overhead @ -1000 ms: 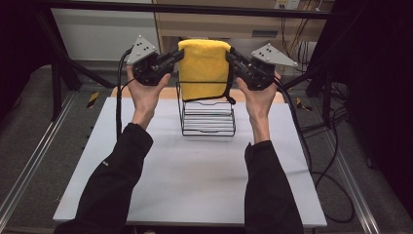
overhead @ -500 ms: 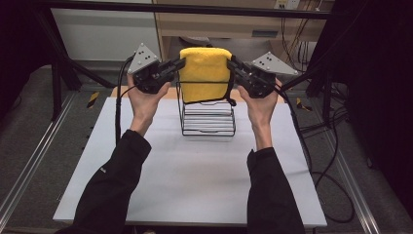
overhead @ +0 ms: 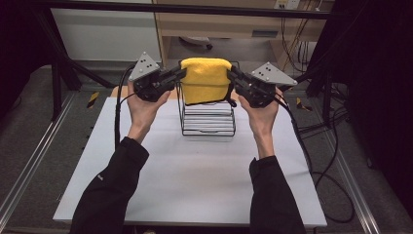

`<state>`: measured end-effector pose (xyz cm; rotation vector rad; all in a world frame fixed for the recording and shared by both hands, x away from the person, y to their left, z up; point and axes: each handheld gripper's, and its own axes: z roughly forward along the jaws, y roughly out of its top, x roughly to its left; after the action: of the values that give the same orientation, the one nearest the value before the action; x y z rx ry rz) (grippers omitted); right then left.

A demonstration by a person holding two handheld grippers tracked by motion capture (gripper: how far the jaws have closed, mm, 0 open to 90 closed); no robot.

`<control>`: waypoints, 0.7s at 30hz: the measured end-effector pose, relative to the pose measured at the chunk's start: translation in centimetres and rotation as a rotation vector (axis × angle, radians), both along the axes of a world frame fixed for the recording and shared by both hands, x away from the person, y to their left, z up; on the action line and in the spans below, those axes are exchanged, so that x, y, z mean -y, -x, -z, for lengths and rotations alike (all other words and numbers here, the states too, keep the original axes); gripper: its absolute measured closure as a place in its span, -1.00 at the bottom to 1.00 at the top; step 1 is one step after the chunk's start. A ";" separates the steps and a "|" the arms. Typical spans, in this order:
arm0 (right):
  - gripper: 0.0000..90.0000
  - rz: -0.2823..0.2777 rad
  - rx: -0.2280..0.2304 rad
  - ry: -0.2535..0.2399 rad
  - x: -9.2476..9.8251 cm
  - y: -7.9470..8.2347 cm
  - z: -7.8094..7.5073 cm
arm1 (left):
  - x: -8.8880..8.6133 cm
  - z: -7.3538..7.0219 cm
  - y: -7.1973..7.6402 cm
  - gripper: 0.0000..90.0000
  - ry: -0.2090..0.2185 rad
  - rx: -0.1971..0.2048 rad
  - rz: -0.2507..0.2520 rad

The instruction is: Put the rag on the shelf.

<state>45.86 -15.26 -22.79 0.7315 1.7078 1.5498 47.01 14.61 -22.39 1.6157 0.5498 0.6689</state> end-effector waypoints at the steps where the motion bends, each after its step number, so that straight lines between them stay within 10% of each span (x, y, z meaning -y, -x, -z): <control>1: 0.77 -0.002 -0.003 0.003 0.0 0.1 0.1 | 0.0 0.1 0.1 0.84 -0.006 -0.002 0.002; 21: 0.75 -0.038 -0.087 0.059 0.3 1.6 2.5 | -0.2 2.7 1.4 0.78 -0.078 -0.115 0.012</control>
<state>44.25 -15.54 -25.28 0.7496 1.8334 1.5058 45.58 14.79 -25.05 1.7377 0.6035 0.5973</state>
